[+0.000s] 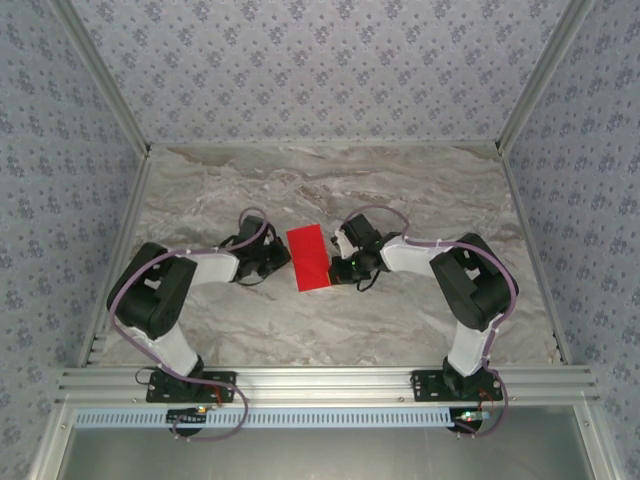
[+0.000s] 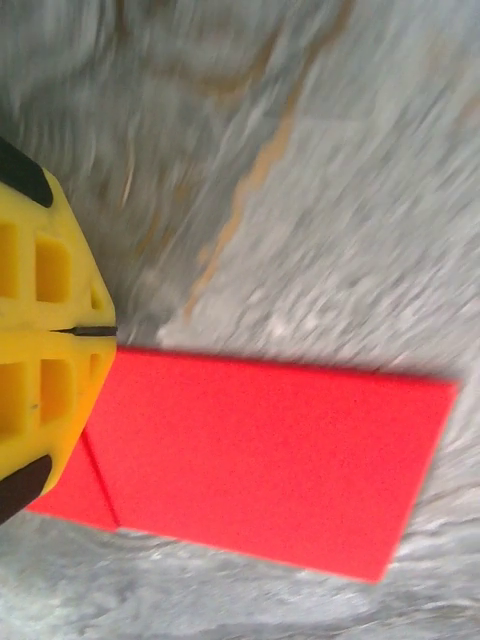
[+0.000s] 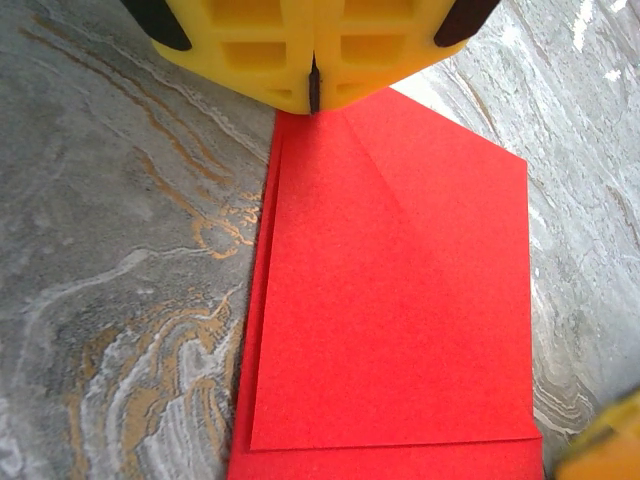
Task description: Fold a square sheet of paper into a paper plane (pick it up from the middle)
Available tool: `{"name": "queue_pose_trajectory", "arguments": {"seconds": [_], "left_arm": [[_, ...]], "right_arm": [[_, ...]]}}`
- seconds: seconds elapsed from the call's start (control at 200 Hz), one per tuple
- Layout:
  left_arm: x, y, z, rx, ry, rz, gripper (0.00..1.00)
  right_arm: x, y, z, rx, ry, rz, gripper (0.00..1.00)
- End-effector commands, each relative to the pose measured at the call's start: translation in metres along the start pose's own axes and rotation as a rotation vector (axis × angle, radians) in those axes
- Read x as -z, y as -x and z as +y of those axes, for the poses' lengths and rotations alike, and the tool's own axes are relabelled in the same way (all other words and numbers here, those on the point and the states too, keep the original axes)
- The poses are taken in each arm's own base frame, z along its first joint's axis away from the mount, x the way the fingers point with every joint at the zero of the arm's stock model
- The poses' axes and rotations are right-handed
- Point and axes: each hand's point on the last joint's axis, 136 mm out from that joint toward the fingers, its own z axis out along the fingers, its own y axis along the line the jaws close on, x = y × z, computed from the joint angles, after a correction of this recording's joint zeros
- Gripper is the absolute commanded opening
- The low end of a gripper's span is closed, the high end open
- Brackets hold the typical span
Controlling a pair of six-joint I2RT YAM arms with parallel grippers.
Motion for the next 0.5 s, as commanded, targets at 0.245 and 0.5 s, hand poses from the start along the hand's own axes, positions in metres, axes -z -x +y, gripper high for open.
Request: {"name": "queue_pose_trajectory", "arguments": {"seconds": [0.245,0.5], "left_arm": [[0.033,-0.022,-0.066,-0.157,-0.19,0.023,0.05],[0.001,-0.053,-0.078,-0.172,-0.234,0.134,0.04]], "right_arm": [[-0.019,-0.048,-0.04,-0.074,-0.144,0.154,0.0],[-0.019,-0.037,-0.026,-0.098,-0.083,0.119,0.0]]}}
